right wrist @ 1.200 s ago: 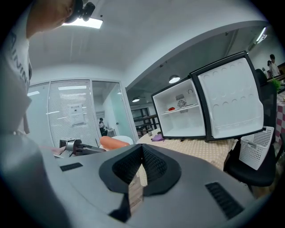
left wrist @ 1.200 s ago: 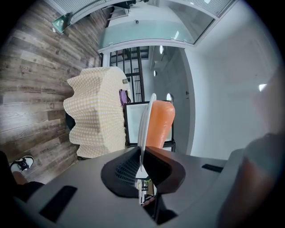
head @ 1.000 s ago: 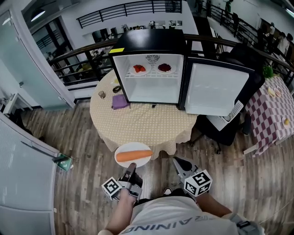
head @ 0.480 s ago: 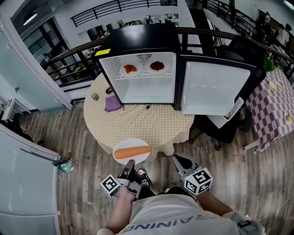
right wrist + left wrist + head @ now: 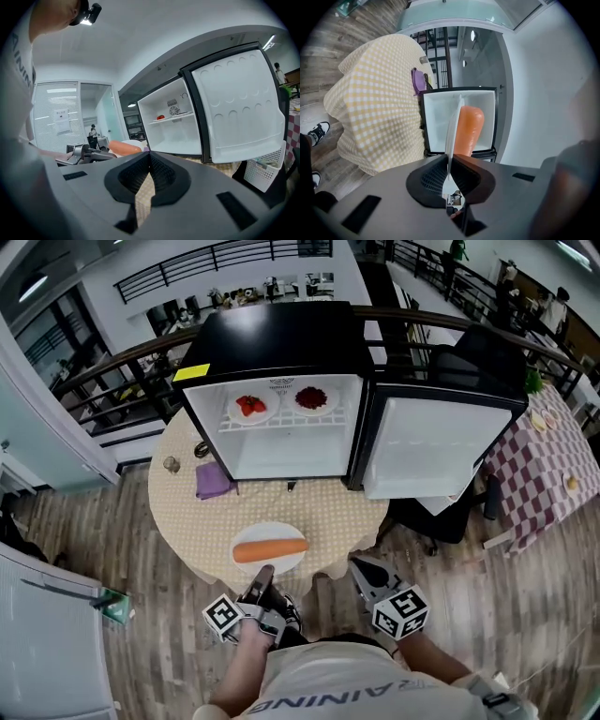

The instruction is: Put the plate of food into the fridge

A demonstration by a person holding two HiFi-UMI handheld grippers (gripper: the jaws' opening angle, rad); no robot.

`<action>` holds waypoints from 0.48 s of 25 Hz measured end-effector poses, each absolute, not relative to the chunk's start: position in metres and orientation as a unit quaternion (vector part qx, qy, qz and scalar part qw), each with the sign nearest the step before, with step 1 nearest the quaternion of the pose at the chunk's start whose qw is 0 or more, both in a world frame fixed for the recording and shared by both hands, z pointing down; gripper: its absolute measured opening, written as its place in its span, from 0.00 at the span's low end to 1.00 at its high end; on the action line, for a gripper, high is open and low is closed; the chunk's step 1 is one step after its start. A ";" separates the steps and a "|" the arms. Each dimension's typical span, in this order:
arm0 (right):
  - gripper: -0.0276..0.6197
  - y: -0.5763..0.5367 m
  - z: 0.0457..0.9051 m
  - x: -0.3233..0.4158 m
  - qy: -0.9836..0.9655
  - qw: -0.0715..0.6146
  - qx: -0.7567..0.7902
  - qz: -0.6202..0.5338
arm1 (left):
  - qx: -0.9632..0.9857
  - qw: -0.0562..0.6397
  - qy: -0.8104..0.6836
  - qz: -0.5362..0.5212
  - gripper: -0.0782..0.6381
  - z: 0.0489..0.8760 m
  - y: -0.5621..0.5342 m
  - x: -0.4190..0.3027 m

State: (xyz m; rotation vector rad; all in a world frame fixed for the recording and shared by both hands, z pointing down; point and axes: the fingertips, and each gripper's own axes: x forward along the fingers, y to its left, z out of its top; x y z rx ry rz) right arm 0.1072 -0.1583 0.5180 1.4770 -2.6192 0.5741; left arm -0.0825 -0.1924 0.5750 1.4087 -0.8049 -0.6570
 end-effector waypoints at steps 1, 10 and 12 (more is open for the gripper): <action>0.07 -0.167 0.516 0.104 -0.853 0.042 0.486 0.186 | 0.620 0.643 -0.349 -0.285 0.15 0.574 -0.202 -0.084; 0.07 -0.226 0.514 0.066 -0.828 0.054 0.523 0.195 | 0.617 0.672 -0.316 -0.262 0.15 0.579 -0.280 -0.110; 0.07 -0.240 0.511 0.056 -0.824 0.055 0.530 0.194 | 0.619 0.673 -0.312 -0.259 0.15 0.580 -0.297 -0.120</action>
